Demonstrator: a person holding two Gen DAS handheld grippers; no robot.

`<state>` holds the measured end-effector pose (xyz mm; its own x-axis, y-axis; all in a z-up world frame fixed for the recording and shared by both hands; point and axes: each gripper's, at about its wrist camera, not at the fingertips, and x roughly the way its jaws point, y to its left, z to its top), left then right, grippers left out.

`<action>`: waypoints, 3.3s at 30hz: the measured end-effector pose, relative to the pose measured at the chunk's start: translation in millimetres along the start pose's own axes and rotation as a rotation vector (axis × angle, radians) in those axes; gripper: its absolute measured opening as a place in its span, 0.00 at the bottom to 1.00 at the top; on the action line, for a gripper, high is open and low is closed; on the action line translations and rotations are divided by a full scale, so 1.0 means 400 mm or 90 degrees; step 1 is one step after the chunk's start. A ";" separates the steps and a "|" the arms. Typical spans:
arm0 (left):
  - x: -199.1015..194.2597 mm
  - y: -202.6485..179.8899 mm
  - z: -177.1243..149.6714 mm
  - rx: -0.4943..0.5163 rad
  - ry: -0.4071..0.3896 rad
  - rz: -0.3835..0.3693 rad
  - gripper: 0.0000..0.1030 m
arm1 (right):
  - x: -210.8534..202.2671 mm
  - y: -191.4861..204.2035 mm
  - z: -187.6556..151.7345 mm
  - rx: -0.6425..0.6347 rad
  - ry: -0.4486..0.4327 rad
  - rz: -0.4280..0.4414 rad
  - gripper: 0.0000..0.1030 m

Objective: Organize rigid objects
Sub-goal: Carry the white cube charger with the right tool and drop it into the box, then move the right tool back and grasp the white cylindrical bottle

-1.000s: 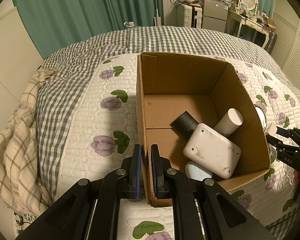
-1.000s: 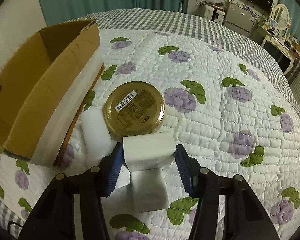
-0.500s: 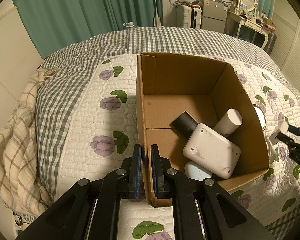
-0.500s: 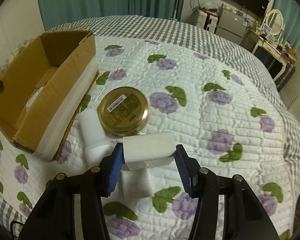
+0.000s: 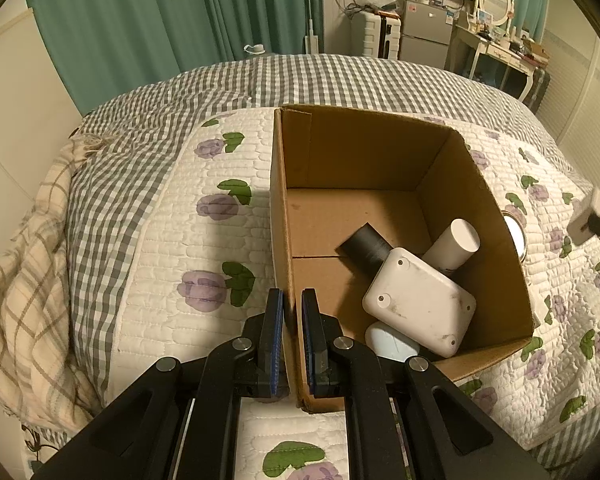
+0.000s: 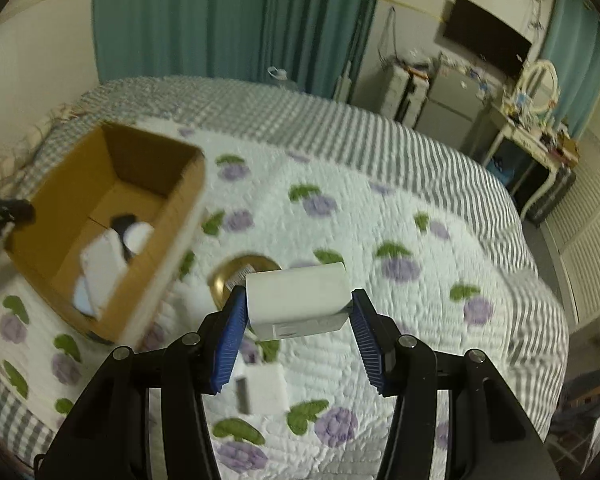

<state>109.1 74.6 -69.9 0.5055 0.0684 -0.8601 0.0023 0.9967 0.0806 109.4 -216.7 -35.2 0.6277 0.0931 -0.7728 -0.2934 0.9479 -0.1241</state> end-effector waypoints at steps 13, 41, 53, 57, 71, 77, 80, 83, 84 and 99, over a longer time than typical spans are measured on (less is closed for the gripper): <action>-0.001 0.003 0.000 0.001 -0.001 -0.005 0.08 | -0.044 0.232 0.180 -0.081 -0.076 0.117 0.50; 0.005 0.012 -0.003 0.005 -0.007 -0.020 0.08 | 0.235 0.491 0.172 -0.097 0.066 0.226 0.50; 0.009 0.012 -0.002 0.004 -0.006 -0.018 0.08 | 0.258 0.486 0.177 -0.089 0.058 0.197 0.54; 0.005 0.012 -0.001 0.004 -0.006 -0.018 0.08 | 0.228 0.460 0.191 -0.074 0.031 0.179 0.70; 0.009 0.016 -0.001 -0.001 0.000 -0.015 0.08 | 0.038 0.279 0.202 -0.058 -0.056 0.082 0.94; -0.003 0.017 0.002 0.001 -0.003 -0.013 0.08 | -0.035 0.129 0.168 0.000 -0.073 0.039 0.94; -0.005 0.013 0.003 0.003 -0.002 -0.007 0.08 | -0.058 0.076 0.136 0.012 -0.080 0.020 0.94; -0.008 0.009 0.001 0.004 -0.002 -0.003 0.08 | -0.060 0.036 0.092 0.012 -0.075 -0.004 0.94; -0.008 0.009 0.000 0.003 -0.003 -0.003 0.08 | -0.054 0.024 0.071 0.014 -0.069 -0.009 0.94; -0.007 0.002 -0.003 0.008 -0.005 0.007 0.08 | 0.166 0.037 -0.139 0.026 0.058 0.032 0.94</action>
<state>106.8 75.3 -68.2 0.5128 0.0786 -0.8549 0.0075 0.9954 0.0960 106.5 -213.4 -123.1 0.5445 0.1143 -0.8310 -0.2921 0.9545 -0.0602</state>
